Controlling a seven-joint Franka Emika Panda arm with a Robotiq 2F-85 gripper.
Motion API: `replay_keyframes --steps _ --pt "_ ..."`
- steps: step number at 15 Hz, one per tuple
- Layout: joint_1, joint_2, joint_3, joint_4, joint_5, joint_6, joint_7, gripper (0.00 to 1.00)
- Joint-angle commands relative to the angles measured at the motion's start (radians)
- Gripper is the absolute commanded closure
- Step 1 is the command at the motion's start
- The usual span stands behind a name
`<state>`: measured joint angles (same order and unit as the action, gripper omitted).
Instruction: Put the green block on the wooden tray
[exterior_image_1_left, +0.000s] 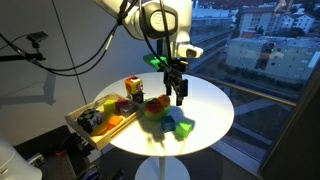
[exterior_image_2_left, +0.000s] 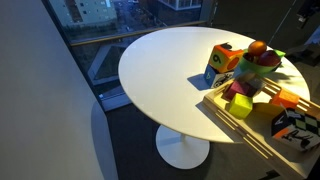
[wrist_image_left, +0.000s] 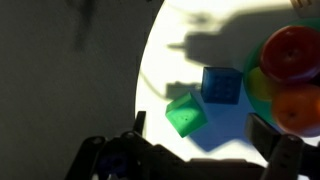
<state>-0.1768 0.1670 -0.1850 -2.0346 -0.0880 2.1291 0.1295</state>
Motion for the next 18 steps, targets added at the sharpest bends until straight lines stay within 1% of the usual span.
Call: replay_keyframes --steps 1,4,8,12,15,18 --pt "-0.020 0.060 0.000 0.062 0.006 0.015 -0.141 0.00" --pt "-0.033 0.090 0.006 0.080 -0.003 0.040 -0.281 0.00" --pt "-0.049 0.123 0.014 0.095 0.003 0.085 -0.429 0.00" --pt "-0.068 0.158 0.024 0.099 0.022 0.123 -0.527 0.00" --pt "-0.082 0.181 0.038 0.091 0.036 0.158 -0.577 0.00" --pt "-0.101 0.202 0.060 0.084 0.074 0.194 -0.624 0.00"
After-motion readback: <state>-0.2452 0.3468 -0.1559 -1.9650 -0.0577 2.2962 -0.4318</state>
